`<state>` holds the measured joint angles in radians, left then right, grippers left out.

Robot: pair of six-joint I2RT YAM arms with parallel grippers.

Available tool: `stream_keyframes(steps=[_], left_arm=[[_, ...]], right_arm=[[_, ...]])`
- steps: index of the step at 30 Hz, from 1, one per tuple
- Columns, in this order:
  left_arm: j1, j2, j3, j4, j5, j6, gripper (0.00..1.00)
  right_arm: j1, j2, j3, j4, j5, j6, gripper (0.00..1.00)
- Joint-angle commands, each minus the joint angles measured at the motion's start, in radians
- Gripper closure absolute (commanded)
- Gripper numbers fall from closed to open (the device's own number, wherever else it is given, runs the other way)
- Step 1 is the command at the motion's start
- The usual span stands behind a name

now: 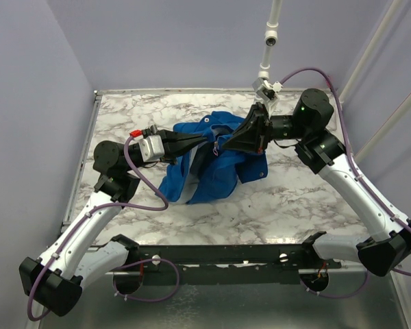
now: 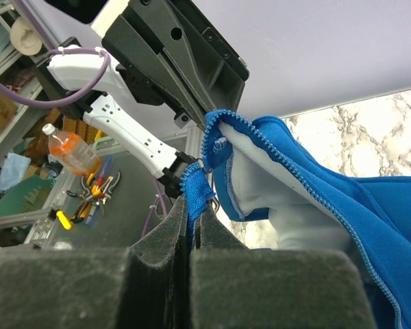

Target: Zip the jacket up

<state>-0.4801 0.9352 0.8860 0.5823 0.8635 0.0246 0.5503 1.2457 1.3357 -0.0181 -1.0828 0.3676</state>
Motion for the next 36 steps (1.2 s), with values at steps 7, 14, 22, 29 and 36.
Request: stream_keyframes(steps=[7,14,22,29,36], left_arm=[[-0.008,-0.012,0.007,0.060,0.009,0.018,1.00],[-0.008,-0.015,0.006,0.063,0.018,0.015,1.00],[-0.008,-0.015,0.006,0.067,0.033,0.007,1.00],[-0.008,-0.015,0.005,0.069,0.045,0.002,1.00],[-0.008,-0.015,0.003,0.073,0.059,-0.008,1.00]], right_arm=[[0.000,-0.005,0.043,0.052,-0.019,0.022,0.99],[0.000,0.000,0.053,0.050,-0.001,0.019,0.99],[0.000,-0.001,0.054,0.059,0.041,0.013,0.99],[-0.003,-0.018,0.049,0.048,0.099,-0.015,0.99],[-0.010,-0.012,0.057,0.029,0.026,-0.040,0.99]])
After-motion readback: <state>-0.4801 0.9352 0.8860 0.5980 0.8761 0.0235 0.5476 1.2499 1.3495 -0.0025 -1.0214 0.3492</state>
